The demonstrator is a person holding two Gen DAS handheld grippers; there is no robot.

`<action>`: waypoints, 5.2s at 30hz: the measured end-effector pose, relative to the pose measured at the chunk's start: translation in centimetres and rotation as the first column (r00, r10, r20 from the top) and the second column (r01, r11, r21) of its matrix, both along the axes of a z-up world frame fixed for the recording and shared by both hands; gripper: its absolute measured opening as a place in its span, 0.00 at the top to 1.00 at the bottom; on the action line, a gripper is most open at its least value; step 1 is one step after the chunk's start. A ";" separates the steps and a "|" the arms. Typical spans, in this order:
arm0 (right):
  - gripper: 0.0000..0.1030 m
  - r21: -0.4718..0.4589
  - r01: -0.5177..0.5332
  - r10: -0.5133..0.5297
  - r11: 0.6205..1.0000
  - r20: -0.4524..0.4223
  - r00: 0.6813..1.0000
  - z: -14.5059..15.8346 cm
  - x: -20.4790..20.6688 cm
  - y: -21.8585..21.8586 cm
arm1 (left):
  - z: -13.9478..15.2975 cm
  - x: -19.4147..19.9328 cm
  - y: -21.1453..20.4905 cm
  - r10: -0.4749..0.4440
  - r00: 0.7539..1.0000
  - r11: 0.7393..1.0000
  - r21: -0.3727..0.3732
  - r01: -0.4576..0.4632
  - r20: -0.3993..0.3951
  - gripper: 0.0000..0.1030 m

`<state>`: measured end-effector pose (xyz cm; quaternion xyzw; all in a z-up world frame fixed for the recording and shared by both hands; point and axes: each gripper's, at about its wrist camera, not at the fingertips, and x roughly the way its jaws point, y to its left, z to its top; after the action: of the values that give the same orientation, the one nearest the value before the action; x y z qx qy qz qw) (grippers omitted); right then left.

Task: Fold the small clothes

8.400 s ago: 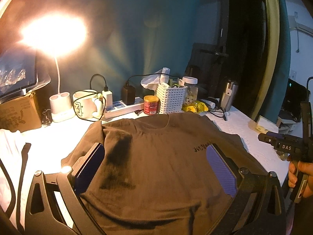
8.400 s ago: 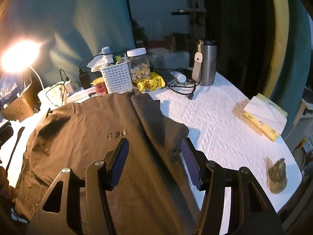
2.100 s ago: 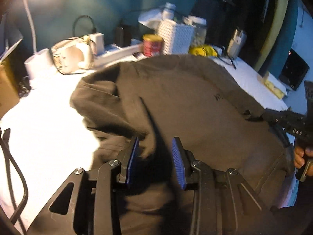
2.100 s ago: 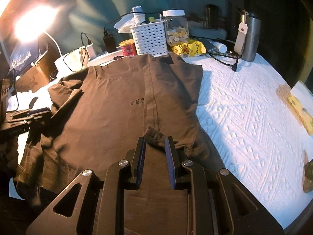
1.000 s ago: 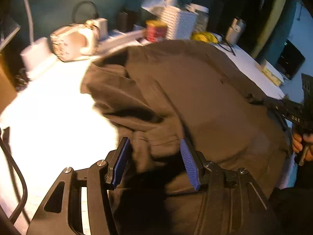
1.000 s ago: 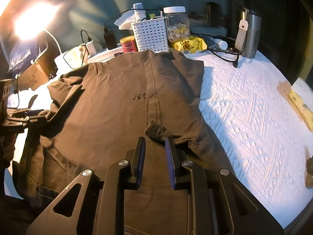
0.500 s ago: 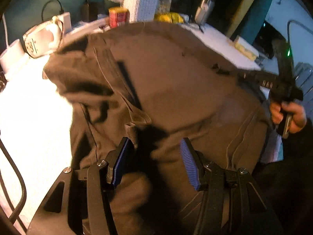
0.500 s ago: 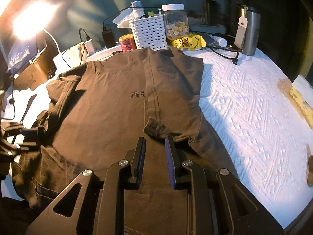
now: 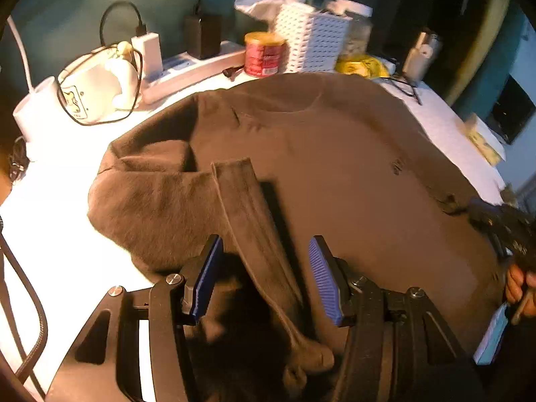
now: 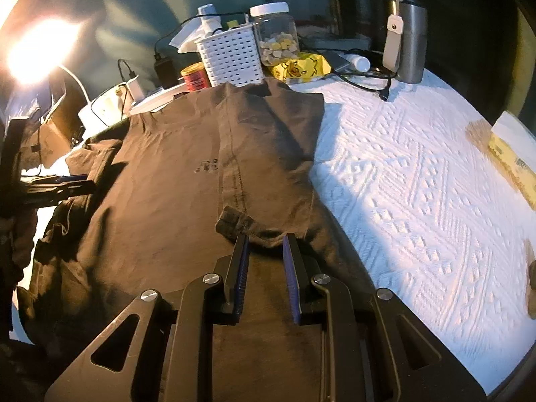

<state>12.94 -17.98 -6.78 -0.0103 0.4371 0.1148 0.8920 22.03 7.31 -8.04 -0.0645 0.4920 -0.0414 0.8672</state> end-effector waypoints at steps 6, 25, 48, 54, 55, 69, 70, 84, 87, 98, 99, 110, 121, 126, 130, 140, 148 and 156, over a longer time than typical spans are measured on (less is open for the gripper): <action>0.78 0.008 0.007 -0.007 1.000 -0.009 1.000 -0.2 0.7 -0.7 | -0.6 2.0 -1.9 -0.054 0.998 0.997 -0.059 0.053 -0.014 0.48; 0.78 0.003 -0.076 0.076 0.997 -0.014 0.997 -0.3 2.1 2.5 | -0.5 -4.2 -2.2 -0.136 0.990 0.986 -0.099 0.131 -0.047 0.48; 0.75 -0.109 -0.042 0.046 0.993 0.042 0.998 3.4 9.2 -0.4 | -0.5 -1.2 9.4 0.221 0.974 0.975 -0.040 -0.220 0.040 0.46; 0.51 -0.117 -0.062 0.065 0.991 0.018 0.998 2.3 13.4 -0.7 | -1.2 0.4 9.9 0.225 0.973 0.974 -0.029 -0.224 0.060 0.47; 0.51 -0.127 -0.065 0.067 0.990 0.011 0.998 1.7 14.3 -0.8 | -1.3 0.7 9.8 0.218 0.974 0.976 -0.020 -0.217 0.067 0.47; 0.95 -0.176 -0.115 0.120 0.978 0.017 0.993 -0.5 18.8 -0.6 | -0.4 3.4 9.7 0.204 0.970 0.951 0.210 -0.228 0.131 0.91; 0.95 -0.189 -0.091 0.100 0.978 0.041 0.994 0.0 19.1 -1.0 | -0.5 3.5 9.7 0.201 0.971 0.947 0.227 -0.227 0.131 0.91; 0.97 -0.243 -0.029 0.047 0.970 0.068 0.997 0.6 20.0 -2.0 | -1.1 2.6 10.0 0.201 0.978 0.925 0.316 -0.210 0.060 0.78; 0.91 -0.252 -0.025 0.041 0.967 0.060 0.997 1.3 19.2 -2.0 | -0.1 1.2 9.3 0.199 0.977 0.934 0.287 -0.213 0.075 0.78; 0.71 -0.242 -0.108 0.119 0.964 0.031 0.992 2.2 11.6 0.5 | 0.4 -2.7 5.3 0.140 0.986 0.971 0.182 -0.154 0.086 0.68; 0.71 -0.241 -0.114 0.124 0.964 0.024 0.992 2.0 11.1 0.8 | 0.1 -2.8 5.0 0.135 0.987 0.972 0.181 -0.148 0.081 0.68; 0.71 -0.214 -0.163 0.157 0.963 -0.045 0.987 -1.1 4.6 2.9 | -1.7 -6.1 2.6 0.106 0.993 0.973 0.201 -0.112 0.041 0.68; 0.71 -0.202 -0.165 0.160 0.965 -0.038 0.986 -0.8 1.7 3.7 | -1.3 -7.8 0.6 0.058 0.995 0.964 0.254 -0.078 0.082 0.63; 0.71 -0.208 -0.149 0.148 0.967 -0.022 0.989 0.0 0.5 3.6 | -0.1 -8.8 0.3 0.049 0.990 0.972 0.221 -0.077 0.128 0.63; 0.71 -0.204 -0.135 0.137 0.970 -0.006 0.991 0.7 -0.7 3.3 | 0.6 -9.5 -0.5 0.033 0.987 0.977 0.202 -0.065 0.157 0.63; 0.71 -0.196 -0.114 0.120 0.974 0.020 0.993 1.7 -3.7 2.5 | 1.9 -11.1 -3.4 -0.020 0.978 0.985 0.171 -0.016 0.207 0.63; 0.71 -0.189 -0.099 0.108 0.977 0.039 0.993 2.3 -5.8 1.6 | 2.3 -12.5 -5.2 -0.047 0.974 0.987 0.161 0.010 0.224 0.63; 0.71 -0.194 -0.055 0.069 0.979 0.066 0.995 3.1 -8.3 -0.5 | 2.6 -13.6 -7.0 -0.073 0.966 0.991 0.126 0.043 0.249 0.63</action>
<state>4.69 -18.44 -3.67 -0.1139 0.4132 0.0996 0.8980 8.42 0.36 -5.43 0.0080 0.3807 -0.0451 0.9236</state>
